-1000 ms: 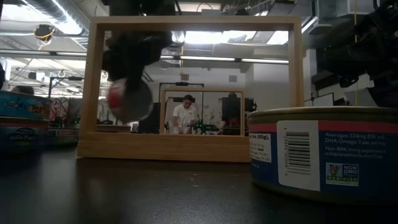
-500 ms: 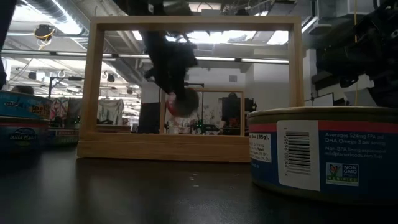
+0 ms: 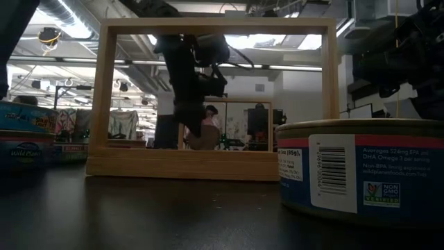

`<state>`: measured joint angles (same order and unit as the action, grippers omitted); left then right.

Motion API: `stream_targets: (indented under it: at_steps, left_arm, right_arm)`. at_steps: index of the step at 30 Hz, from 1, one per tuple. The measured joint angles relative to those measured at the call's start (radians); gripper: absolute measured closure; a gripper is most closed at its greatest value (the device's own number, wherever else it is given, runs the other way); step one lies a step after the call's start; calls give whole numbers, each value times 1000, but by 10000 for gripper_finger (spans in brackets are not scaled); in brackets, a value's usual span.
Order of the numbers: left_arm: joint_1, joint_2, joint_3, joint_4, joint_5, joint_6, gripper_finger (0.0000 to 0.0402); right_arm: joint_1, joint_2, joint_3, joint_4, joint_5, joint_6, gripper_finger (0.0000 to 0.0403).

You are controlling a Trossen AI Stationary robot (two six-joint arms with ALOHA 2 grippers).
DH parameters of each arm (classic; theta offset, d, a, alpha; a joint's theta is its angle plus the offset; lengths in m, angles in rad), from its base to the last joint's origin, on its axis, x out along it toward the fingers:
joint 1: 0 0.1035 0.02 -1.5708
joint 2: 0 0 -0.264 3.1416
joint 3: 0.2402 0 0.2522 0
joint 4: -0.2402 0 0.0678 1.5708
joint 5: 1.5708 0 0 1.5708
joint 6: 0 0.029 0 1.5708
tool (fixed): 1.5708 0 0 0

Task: Stack canned seafood by type on shelf
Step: Put the red tuna can on the shelf

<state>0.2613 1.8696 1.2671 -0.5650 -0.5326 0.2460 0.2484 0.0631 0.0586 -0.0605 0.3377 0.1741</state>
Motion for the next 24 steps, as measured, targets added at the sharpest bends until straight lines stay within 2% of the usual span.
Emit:
stream_targets:
  at_steps: [5,11,16,24]
  left_arm:
    - [-10,38,0,0,0,154,254]
    - [-14,48,0,5,-1,192,245]
    - [-14,50,0,4,1,151,208]
    - [-34,50,0,-7,-3,175,148]
  right_arm:
    - [0,0,0,0,0,0,267]
    - [0,0,0,0,0,0,267]
    - [0,0,0,0,0,0,267]
    - [0,0,0,0,-1,0,267]
